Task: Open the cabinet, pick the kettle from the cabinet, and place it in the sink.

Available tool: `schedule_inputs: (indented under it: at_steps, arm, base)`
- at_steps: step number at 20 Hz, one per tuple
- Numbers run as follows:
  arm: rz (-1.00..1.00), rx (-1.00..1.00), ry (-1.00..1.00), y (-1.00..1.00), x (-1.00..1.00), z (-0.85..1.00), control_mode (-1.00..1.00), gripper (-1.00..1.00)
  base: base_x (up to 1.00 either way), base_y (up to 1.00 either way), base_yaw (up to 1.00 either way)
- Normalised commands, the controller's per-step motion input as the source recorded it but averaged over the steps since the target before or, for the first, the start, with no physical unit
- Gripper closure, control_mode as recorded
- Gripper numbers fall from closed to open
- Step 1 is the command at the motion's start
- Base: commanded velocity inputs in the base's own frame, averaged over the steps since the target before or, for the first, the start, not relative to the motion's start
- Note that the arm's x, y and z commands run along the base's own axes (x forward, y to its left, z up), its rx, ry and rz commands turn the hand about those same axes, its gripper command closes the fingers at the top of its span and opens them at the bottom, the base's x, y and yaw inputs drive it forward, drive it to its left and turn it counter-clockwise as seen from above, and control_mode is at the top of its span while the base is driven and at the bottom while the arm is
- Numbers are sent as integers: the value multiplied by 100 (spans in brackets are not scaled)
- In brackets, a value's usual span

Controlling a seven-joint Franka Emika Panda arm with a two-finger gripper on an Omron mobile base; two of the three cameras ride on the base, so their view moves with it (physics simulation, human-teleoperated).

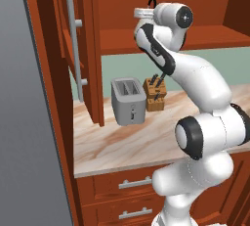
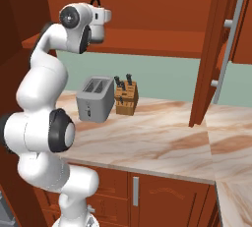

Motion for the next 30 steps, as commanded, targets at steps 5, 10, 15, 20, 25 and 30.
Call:
schedule_inputs:
  at_steps: [5,10,15,20,25,30]
  arm:
    - [0,3,-7,-15,-66,0,-100,100]
    - [0,0,-1,-14,-65,4,-100,100]
    - [0,0,3,-10,-57,13,-100,100]
    - [1,0,1,-10,-63,5,-100,100]
    - [4,0,0,-11,-66,0,-100,100]
    - [13,0,0,-12,-67,-2,-100,100]
  base:
    - [0,0,0]
    - [0,0,0]
    - [0,0,0]
    - [0,0,0]
    - [0,0,0]
    - [0,0,0]
